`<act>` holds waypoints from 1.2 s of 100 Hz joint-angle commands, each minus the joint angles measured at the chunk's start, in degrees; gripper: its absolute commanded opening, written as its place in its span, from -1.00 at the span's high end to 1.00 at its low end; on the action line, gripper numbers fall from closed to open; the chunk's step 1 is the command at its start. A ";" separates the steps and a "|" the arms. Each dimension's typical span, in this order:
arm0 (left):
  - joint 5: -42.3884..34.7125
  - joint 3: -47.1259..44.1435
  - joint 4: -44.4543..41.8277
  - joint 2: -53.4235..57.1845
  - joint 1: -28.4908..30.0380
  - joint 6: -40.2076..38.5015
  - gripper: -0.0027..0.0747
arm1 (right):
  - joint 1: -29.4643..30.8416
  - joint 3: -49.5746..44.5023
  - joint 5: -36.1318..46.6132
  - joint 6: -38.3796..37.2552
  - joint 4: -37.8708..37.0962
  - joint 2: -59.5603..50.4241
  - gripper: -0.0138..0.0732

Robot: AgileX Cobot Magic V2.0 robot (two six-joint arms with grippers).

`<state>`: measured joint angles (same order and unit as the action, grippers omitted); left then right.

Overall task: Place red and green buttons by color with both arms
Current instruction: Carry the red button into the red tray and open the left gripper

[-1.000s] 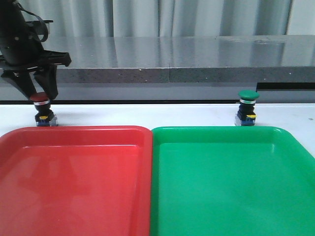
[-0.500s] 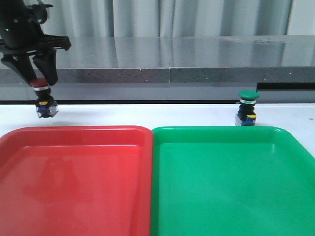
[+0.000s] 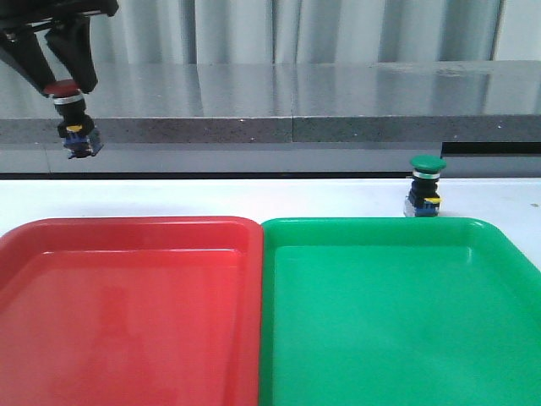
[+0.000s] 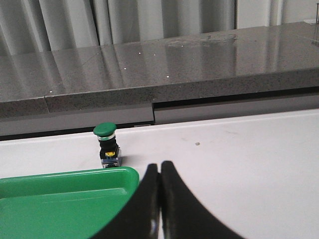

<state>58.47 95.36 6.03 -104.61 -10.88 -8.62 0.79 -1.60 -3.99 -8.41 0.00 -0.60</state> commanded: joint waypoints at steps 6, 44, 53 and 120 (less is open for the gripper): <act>-6.60 -6.12 0.40 8.99 -2.57 -2.61 0.53 | -0.04 1.12 4.84 0.38 -0.81 -1.23 0.83; -11.29 -23.93 -0.33 14.22 -9.51 -6.82 0.53 | -0.04 1.12 4.84 0.38 -0.81 -1.23 0.83; -12.88 -26.62 -0.45 14.22 -10.57 -6.81 0.53 | -0.04 1.12 4.84 0.38 -0.81 -1.23 0.83; -19.23 -37.64 -0.42 14.22 -11.94 -6.94 0.49 | -0.04 1.12 4.84 0.38 -0.81 -1.23 0.83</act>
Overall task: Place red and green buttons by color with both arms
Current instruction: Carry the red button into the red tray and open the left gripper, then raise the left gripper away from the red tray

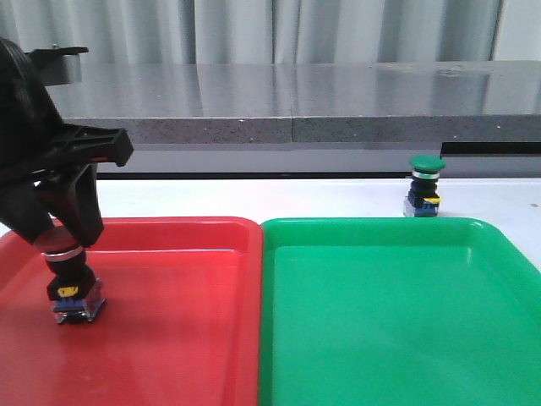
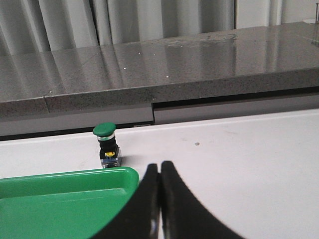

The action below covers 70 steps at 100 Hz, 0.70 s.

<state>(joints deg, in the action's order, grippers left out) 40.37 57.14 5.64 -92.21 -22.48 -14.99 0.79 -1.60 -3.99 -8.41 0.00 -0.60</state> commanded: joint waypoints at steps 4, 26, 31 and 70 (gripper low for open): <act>-1.24 0.59 -0.03 1.83 -0.34 -0.57 0.44 | -0.04 1.12 4.84 0.38 -0.81 -1.23 0.83; -1.59 0.59 -0.03 1.83 -0.34 -0.57 -0.23 | -0.04 1.12 4.84 0.38 -0.81 -1.23 0.83; -1.59 0.59 -0.03 1.83 -0.34 -0.57 -0.28 | -0.04 1.12 4.84 0.38 -0.81 -1.23 0.83; -1.68 3.02 -0.03 8.25 -0.34 -0.57 -0.29 | -0.04 1.12 4.84 0.38 -0.81 -1.23 0.83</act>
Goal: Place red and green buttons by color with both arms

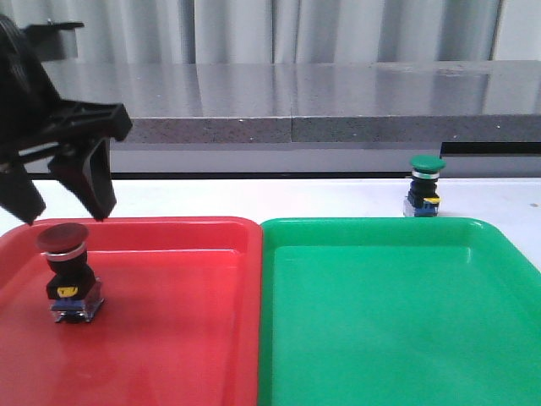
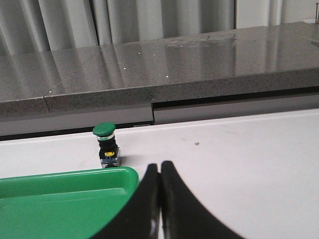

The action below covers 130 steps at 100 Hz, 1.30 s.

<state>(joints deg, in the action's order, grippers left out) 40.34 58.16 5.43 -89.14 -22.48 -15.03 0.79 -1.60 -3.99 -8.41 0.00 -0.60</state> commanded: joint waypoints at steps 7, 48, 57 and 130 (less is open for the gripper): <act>-1.64 2.00 -0.37 7.99 -0.34 -0.42 -0.29 | -0.04 1.12 4.84 0.38 -0.81 -1.23 0.83; -9.67 -3.81 -3.19 26.02 -0.34 -0.42 0.99 | -0.04 1.12 4.84 0.38 -0.81 -1.23 0.83; -11.39 -6.34 -4.42 29.64 -0.34 -0.32 0.98 | -0.04 1.12 4.84 0.38 -0.81 -1.23 0.83; -19.81 -30.07 -8.72 58.95 9.06 -0.32 0.98 | -0.04 1.12 4.84 0.38 -0.81 -1.23 0.83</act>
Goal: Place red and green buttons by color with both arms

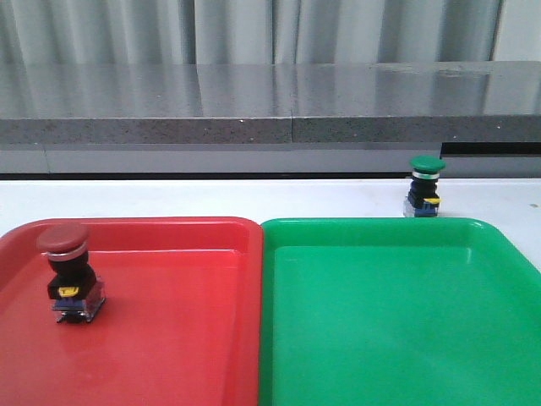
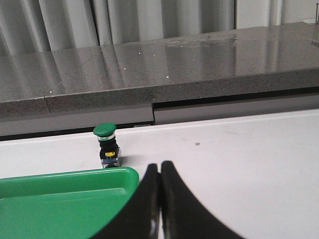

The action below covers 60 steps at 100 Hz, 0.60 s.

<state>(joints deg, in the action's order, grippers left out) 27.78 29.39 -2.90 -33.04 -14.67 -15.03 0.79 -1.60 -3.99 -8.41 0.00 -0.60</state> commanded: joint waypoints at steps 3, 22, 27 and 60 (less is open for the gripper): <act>-8.69 -2.86 -0.53 4.21 1.68 -0.32 0.98 | -0.04 1.12 4.84 0.38 -0.81 -1.23 0.83; -18.21 -11.13 -2.70 10.71 3.61 -0.32 0.98 | -0.04 1.12 4.84 0.38 -0.81 -1.23 0.83; -20.59 -13.25 -3.53 12.07 3.72 -0.32 0.98 | -0.04 1.12 4.84 0.38 -0.81 -1.23 0.83; -34.62 -22.39 5.39 17.67 8.15 13.98 0.99 | -0.04 1.12 4.84 0.38 -0.81 -1.23 0.83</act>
<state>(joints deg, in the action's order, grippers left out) 0.00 6.49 -1.08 -16.67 -7.19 -5.45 0.79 -1.60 -3.99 -8.41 0.00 -0.60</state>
